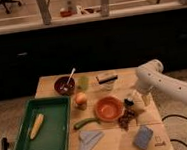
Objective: Wipe red bowl with brush
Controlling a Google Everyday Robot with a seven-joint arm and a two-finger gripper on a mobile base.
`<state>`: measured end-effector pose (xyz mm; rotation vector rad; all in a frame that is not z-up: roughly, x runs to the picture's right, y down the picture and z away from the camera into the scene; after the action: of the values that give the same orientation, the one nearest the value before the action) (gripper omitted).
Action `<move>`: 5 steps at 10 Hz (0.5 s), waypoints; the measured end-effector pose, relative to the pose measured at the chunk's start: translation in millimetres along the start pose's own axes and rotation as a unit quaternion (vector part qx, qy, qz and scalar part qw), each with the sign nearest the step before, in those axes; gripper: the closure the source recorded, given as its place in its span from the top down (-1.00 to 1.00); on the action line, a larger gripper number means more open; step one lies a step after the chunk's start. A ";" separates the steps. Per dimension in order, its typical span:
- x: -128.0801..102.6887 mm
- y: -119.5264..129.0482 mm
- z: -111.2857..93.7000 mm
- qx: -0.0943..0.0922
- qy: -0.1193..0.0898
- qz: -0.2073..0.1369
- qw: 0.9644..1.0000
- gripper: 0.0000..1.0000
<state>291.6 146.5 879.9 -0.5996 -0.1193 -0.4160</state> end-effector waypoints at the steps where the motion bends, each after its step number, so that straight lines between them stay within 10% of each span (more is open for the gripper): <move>1: 3.8 -5.5 2.2 0.000 -0.001 -0.003 1.000 0.60; 5: 22.5 -18.6 15.9 -0.003 -0.004 0.000 1.000 0.56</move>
<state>304.6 134.0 907.8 -0.6077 -0.1248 -0.4141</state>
